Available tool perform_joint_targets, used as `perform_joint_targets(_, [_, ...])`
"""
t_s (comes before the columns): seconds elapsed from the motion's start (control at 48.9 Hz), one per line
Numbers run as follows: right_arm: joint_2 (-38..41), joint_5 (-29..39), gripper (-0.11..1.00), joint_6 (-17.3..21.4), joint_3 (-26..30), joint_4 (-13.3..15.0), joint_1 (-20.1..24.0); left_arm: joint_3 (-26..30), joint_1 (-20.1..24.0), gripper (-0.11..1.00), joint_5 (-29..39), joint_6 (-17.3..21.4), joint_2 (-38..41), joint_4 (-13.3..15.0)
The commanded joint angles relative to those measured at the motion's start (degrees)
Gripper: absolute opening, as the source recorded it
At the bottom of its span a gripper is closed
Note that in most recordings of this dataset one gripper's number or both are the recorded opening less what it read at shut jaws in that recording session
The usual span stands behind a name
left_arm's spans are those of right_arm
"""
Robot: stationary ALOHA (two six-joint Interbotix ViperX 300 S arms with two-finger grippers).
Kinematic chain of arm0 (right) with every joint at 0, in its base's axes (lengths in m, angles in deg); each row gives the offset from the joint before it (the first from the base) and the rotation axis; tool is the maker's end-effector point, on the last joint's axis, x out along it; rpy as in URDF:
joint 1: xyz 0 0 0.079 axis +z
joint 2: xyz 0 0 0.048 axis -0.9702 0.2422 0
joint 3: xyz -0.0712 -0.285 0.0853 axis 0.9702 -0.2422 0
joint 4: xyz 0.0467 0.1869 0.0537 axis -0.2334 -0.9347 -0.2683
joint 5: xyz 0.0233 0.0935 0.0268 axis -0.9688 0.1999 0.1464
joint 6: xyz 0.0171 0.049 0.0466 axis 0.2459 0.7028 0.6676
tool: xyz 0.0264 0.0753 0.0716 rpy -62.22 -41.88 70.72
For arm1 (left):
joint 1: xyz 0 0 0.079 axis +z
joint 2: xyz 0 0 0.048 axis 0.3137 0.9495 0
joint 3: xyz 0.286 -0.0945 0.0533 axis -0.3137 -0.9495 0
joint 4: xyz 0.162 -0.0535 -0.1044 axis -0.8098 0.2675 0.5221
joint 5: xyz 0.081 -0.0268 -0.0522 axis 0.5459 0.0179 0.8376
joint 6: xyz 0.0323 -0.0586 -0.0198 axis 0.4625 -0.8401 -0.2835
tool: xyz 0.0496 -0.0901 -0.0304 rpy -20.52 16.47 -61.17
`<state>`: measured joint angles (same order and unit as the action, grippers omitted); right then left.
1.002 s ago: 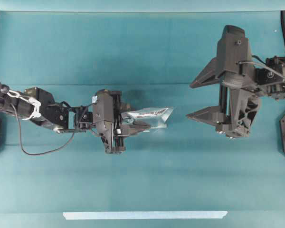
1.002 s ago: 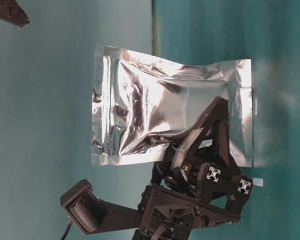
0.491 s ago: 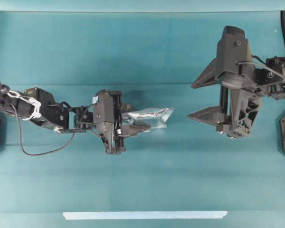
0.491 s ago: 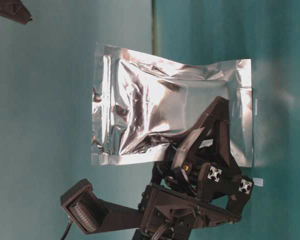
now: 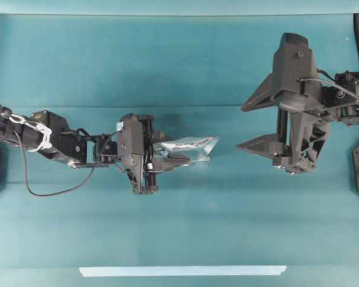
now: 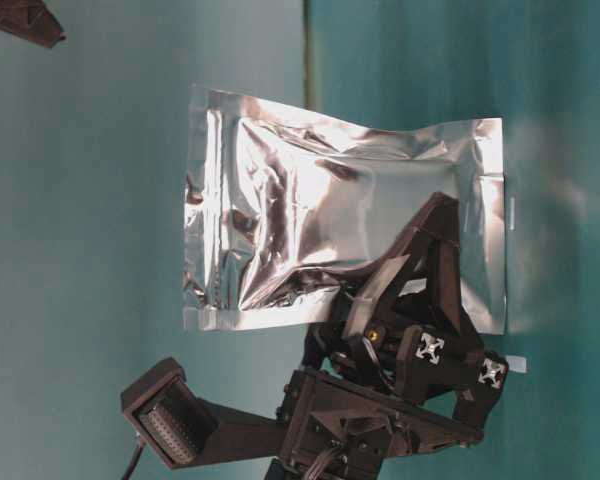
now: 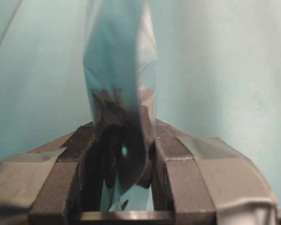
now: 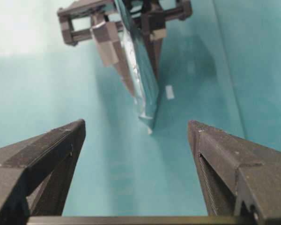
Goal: Hand over the silver zip bag and make it stand upright.
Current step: 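Hold the bag upright on the table with the left gripper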
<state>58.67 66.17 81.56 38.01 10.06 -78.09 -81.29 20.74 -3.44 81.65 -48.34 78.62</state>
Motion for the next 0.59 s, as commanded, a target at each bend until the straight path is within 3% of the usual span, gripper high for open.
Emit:
perform_joint_targets(0.0, [-0.5,-0.3,0.89,0.5,0.5,0.1,0.0,0.3,-0.4,0.28,-0.2,-0.1,-0.4,-0.1])
perform_joint_targets(0.573, [-0.1,-0.3,0.89,0.5,0.5,0.0,0.3,0.4,-1.2,0.28,-0.1,-0.2,-0.3,-0.1])
